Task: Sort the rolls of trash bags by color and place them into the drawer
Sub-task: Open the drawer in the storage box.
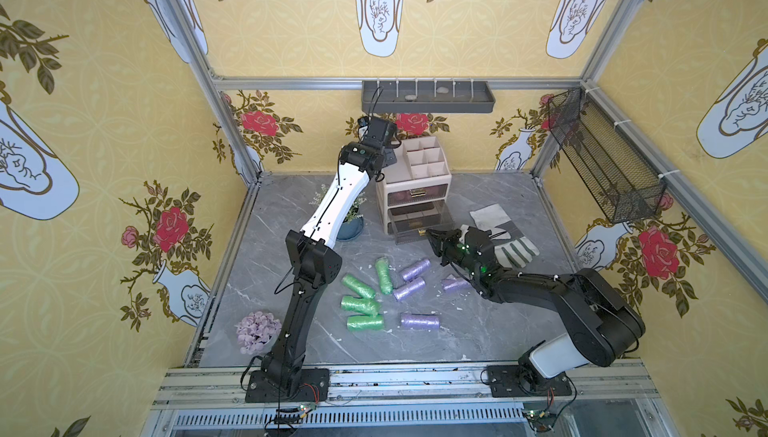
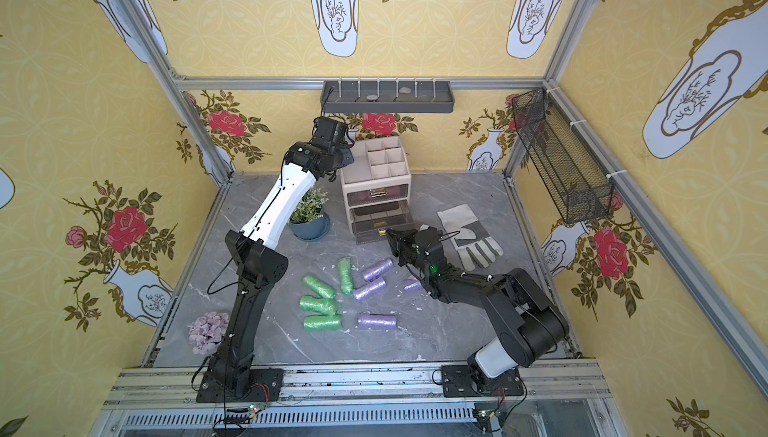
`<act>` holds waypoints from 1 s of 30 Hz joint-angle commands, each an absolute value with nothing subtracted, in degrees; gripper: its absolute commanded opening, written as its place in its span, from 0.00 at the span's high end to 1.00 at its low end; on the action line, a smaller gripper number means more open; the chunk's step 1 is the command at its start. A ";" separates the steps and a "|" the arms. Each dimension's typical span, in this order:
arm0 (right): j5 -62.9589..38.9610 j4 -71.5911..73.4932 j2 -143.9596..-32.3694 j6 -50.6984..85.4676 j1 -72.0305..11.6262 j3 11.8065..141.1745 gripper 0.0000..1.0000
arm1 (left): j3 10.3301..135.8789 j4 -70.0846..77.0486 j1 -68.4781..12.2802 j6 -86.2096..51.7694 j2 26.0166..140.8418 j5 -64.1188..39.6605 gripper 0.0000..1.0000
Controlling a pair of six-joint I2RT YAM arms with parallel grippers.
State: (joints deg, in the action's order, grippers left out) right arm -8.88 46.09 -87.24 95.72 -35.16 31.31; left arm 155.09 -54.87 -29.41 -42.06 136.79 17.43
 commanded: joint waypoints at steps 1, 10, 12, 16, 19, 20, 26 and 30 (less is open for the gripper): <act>-9.84 43.12 -86.43 94.98 -35.40 30.83 0.94 | 154.34 -59.63 -29.53 -44.63 138.08 14.43 1.00; -9.47 40.50 -83.77 93.86 -35.99 29.18 0.94 | 154.51 -59.49 -29.62 -44.70 138.16 14.41 1.00; -9.49 40.35 -83.35 93.82 -36.03 28.85 0.94 | 154.47 -59.41 -29.62 -44.76 138.25 14.24 1.00; -9.55 39.35 -82.47 93.28 -36.12 28.39 0.94 | 154.86 -59.32 -29.62 -44.82 138.43 14.13 1.00; -9.92 39.22 -82.64 93.08 -36.22 28.34 0.94 | 154.93 -59.32 -29.66 -44.83 138.43 14.00 1.00; -10.10 39.20 -82.70 92.98 -36.38 28.30 0.94 | 154.94 -59.33 -29.62 -44.83 138.43 14.18 1.00; -10.59 38.63 -82.03 92.77 -36.53 27.60 0.94 | 154.93 -59.24 -29.60 -44.74 138.34 14.22 1.00; -11.11 37.97 -81.74 92.46 -36.54 27.19 0.94 | 154.98 -59.15 -29.62 -44.73 138.34 14.24 1.00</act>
